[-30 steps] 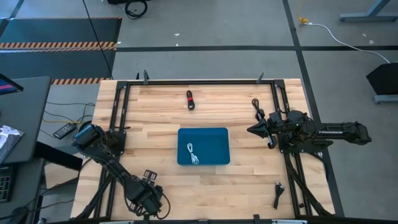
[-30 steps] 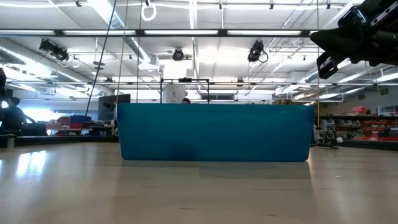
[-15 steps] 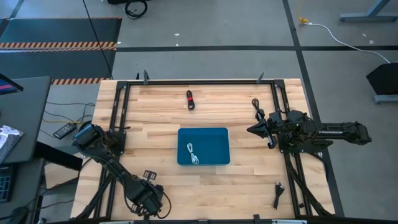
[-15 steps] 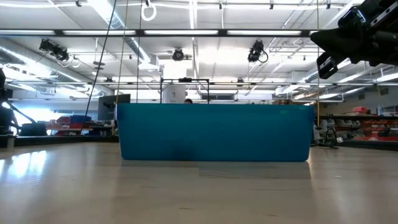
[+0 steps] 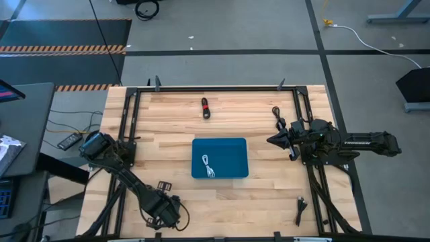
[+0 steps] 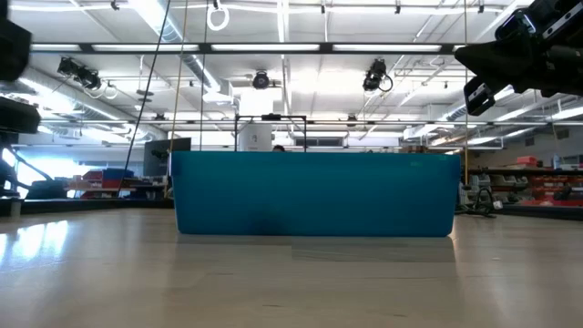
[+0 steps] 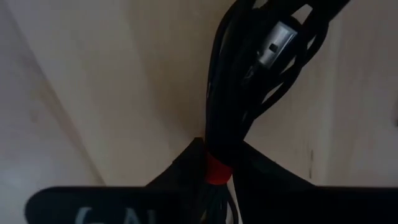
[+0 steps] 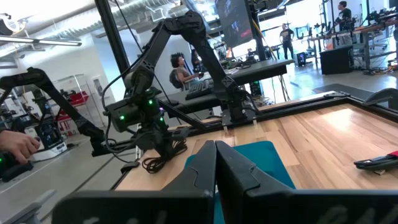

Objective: Pick and place USB-C Cables
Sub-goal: Put the black cable charger into the blue bin

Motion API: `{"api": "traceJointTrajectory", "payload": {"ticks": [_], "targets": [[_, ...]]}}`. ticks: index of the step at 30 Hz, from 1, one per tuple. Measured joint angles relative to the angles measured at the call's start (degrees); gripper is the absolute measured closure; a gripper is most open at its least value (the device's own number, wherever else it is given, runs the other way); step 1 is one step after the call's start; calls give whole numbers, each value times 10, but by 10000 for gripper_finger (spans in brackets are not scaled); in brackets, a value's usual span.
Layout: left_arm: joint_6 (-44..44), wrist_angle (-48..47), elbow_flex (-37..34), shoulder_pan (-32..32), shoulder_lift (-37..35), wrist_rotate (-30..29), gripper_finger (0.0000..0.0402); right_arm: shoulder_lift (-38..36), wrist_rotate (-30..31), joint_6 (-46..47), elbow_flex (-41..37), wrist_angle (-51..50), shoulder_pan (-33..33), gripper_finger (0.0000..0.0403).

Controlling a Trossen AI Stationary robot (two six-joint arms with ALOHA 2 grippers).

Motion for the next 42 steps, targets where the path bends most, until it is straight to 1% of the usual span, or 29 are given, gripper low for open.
{"api": "traceJointTrajectory", "payload": {"ticks": [7,11,14,17,21,25,30,37,42], "targets": [[0,-17,8,31,2,-8,337,0,0,0,0,0,0,388],[6,-54,43,48,2,-34,340,0,0,0,0,0,0,388],[30,-92,76,57,2,-59,339,0,0,0,0,0,0,388],[48,-110,105,71,2,-81,339,0,0,0,0,0,0,388],[53,-133,141,102,2,-110,339,0,0,0,0,0,0,388],[77,-142,173,137,2,-134,337,0,0,0,0,0,0,388],[104,-144,207,188,1,-146,338,0,0,0,0,0,0,388],[151,-135,242,260,1,-146,334,0,0,0,0,-1,0,388],[163,-98,264,300,1,-147,335,0,0,-1,0,-1,0,388]]}}
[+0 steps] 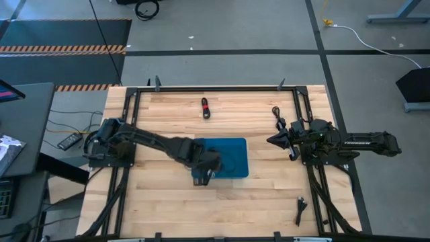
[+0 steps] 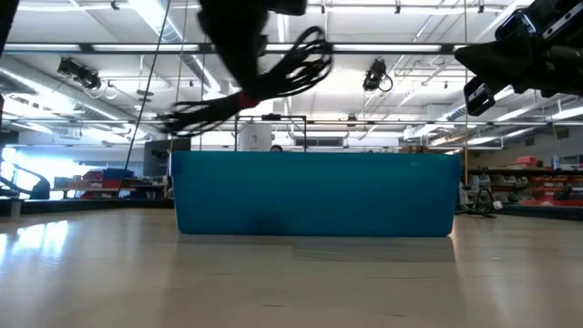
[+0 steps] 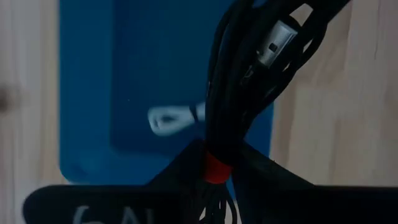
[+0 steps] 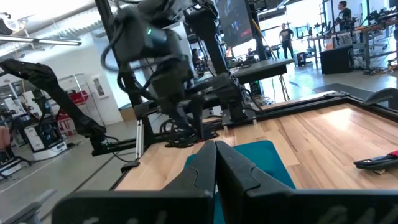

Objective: Pick and place USB-C Cables
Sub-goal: Put the black cable charger into the blue bin

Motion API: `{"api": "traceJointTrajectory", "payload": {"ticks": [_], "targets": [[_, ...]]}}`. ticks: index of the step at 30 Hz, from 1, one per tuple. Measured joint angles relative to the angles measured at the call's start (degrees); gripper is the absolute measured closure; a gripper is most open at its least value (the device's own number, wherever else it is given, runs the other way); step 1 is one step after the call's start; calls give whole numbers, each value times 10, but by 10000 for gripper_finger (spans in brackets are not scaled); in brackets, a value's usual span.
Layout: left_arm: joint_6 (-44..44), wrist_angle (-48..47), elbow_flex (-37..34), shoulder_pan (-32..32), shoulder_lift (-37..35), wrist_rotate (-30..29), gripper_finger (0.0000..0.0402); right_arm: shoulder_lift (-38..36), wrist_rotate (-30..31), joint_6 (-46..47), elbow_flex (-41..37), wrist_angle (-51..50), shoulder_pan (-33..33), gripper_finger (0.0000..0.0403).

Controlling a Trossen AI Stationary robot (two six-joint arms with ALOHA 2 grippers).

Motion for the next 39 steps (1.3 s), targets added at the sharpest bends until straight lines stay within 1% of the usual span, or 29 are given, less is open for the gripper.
{"api": "traceJointTrajectory", "payload": {"ticks": [6,13,17,24,28,30,33,35,37,39], "targets": [[59,73,3,26,0,-2,335,0,-12,0,0,0,0,388],[93,128,2,39,0,-3,333,0,-15,0,0,1,0,388],[99,126,2,39,17,-3,334,0,-16,1,0,1,0,388],[113,116,2,43,72,-3,330,0,-16,1,0,3,0,388],[114,127,1,52,85,-3,332,0,-16,1,0,3,0,388],[114,119,1,57,85,8,330,0,-16,1,0,3,0,388],[113,137,2,60,94,23,320,0,-16,1,0,3,0,388],[113,130,1,59,96,23,308,1,-15,1,0,2,0,388],[114,146,3,59,101,22,296,1,-16,1,0,2,0,388],[114,135,2,59,102,21,285,1,-15,0,0,0,0,388]]}}
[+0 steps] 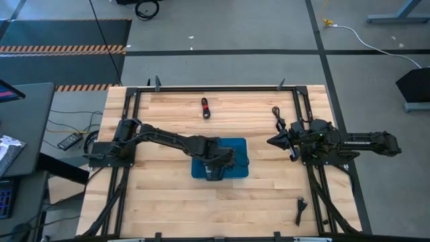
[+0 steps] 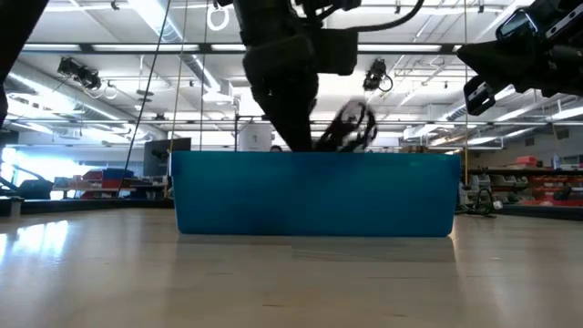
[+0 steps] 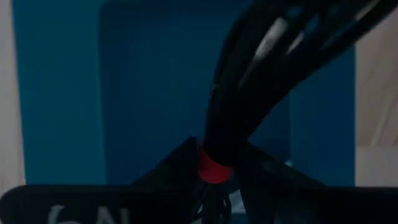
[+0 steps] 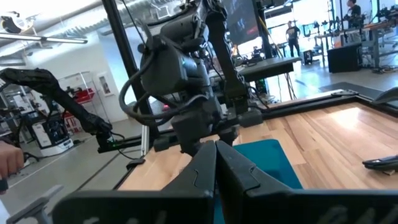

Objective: Pick and place USB-C Cables
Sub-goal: Put the black cable charger into the blue bin, then put the black charger cable into the blue bin

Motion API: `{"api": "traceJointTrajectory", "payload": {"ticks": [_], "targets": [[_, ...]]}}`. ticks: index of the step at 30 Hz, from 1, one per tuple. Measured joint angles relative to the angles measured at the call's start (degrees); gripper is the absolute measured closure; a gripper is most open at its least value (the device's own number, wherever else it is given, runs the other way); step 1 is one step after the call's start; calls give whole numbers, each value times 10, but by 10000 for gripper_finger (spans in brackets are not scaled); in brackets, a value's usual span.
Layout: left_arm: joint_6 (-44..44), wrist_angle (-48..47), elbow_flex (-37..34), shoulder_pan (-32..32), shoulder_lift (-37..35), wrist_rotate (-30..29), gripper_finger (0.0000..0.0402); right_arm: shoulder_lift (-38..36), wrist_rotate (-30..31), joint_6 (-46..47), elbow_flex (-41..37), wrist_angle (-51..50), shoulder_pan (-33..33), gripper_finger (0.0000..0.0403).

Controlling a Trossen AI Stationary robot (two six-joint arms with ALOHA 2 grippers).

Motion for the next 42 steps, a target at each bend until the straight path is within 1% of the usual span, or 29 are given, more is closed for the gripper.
{"api": "traceJointTrajectory", "payload": {"ticks": [7,11,15,18,20,23,28,32,35,37,38,42], "targets": [[14,22,0,1,-2,-5,258,4,0,-1,0,0,0,388],[38,14,1,3,-11,-31,248,7,7,-2,0,16,0,388],[54,37,2,15,-45,-46,246,8,18,-13,1,58,0,387],[68,57,2,29,-69,-43,246,14,20,-15,18,42,-8,380],[74,67,2,42,-86,-30,246,25,32,-21,35,28,-16,371],[88,91,2,66,-106,-9,246,52,67,-50,62,7,-27,349],[118,98,2,109,-123,-4,246,122,111,-87,123,-43,-50,313],[144,87,0,151,-130,-3,246,196,158,-102,177,-93,-67,302],[153,64,0,190,-130,-4,248,251,171,-107,212,-111,-81,300],[132,41,0,220,-130,-3,248,285,172,-107,233,-113,-88,301],[108,27,0,237,-130,-4,248,302,172,-107,243,-114,-92,302],[-69,-19,-1,302,-121,-9,248,361,172,-106,266,-117,-100,304]]}}
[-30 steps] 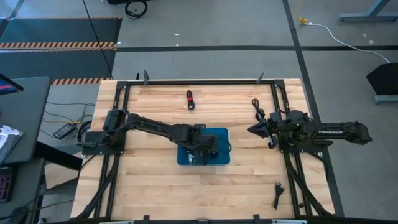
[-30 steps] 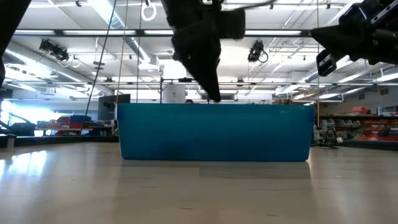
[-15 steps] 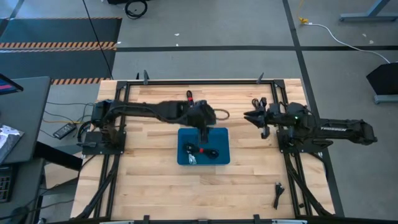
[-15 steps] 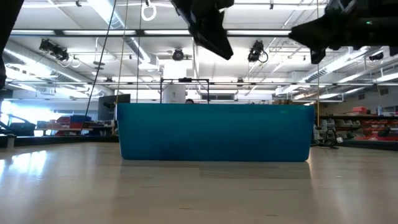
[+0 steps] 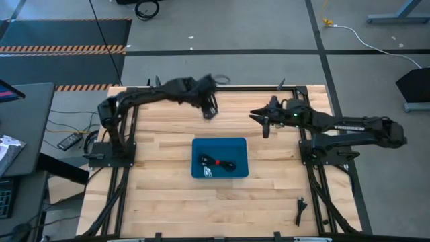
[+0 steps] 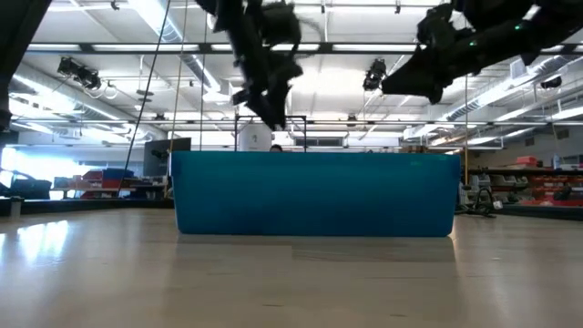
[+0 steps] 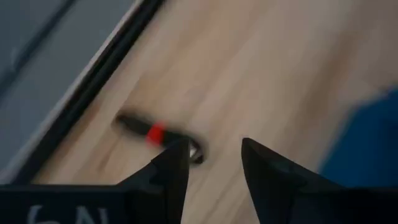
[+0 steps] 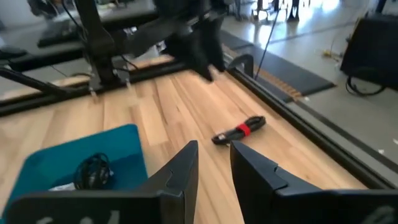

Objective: Pick and place USB-C Cables
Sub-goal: Put the black charger cable into the blue bin

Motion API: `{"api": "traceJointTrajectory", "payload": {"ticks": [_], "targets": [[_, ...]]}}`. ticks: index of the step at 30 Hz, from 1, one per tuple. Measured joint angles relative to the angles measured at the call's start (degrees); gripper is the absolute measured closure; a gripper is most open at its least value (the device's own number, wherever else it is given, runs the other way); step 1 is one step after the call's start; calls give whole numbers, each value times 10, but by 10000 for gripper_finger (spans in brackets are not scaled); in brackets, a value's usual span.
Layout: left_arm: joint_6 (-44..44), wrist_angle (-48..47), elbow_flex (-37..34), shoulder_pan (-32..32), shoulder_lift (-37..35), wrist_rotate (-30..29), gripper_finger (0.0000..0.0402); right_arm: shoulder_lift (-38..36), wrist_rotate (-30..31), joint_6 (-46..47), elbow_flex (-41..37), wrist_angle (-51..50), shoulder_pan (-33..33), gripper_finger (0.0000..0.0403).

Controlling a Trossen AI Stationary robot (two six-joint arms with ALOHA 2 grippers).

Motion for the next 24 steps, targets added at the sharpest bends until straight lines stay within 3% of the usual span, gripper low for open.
{"api": "traceJointTrajectory", "payload": {"ticks": [3,8,12,24], "targets": [[-91,-3,0,34,4,-3,248,33,0,0,9,1,-4,304],[-167,22,0,73,24,22,248,67,-2,-1,10,2,-10,304],[-194,45,0,92,58,64,248,75,-2,0,10,0,-16,304],[-238,13,0,119,104,50,248,77,-2,-1,11,7,-18,303]]}}
